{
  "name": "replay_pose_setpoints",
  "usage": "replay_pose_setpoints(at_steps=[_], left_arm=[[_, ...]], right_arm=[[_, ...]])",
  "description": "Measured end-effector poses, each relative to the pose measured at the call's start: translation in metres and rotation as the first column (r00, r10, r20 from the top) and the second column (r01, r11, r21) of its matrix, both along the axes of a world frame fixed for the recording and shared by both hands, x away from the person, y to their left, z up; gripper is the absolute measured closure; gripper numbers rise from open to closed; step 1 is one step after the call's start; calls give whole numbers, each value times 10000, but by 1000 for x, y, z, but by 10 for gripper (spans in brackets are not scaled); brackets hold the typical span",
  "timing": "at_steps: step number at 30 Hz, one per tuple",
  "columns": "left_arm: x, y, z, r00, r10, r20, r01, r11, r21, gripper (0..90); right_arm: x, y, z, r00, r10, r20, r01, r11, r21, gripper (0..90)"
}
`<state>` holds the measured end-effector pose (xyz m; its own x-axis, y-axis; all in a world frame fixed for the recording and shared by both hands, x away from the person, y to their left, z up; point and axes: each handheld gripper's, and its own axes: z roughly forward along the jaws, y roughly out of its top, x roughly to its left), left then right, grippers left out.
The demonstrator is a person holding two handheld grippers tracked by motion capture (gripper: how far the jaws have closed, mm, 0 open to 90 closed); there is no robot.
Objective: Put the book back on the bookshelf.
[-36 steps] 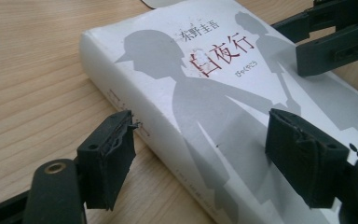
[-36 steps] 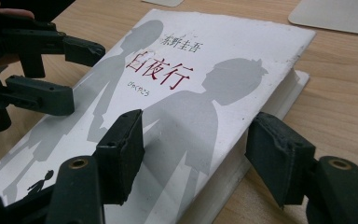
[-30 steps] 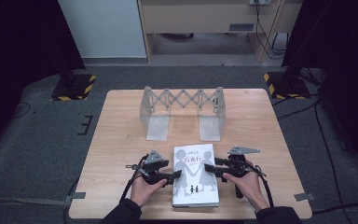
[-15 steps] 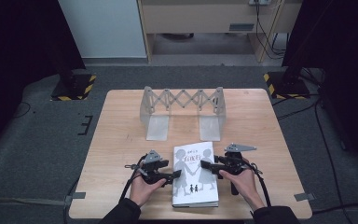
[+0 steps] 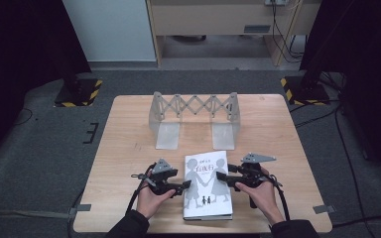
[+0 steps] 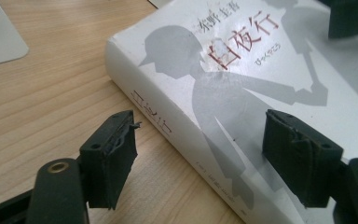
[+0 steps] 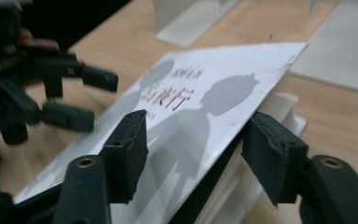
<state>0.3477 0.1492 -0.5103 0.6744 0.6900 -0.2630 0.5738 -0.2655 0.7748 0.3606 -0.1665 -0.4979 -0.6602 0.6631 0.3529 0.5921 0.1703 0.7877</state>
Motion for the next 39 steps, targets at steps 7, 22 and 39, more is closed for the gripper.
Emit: replay_pose_setpoints(at_steps=[7, 22, 39], left_arm=[[0, -1, -4, 9999, -32, -139, 32, 10000, -40, 278], [1, -1, -6, 9998, -8, -197, 3, 9997, -247, 270], [-1, -2, -6, 9999, -33, -114, 35, 9999, 106, 267]], right_arm=[[2, 0, 3, 9996, 40, 269, -51, 9991, 420, 434], [9, -3, 5, 9996, -275, 87, 266, 9952, 945, 412], [1, -4, -13, 9984, -102, -556, 88, 9996, -253, 351]])
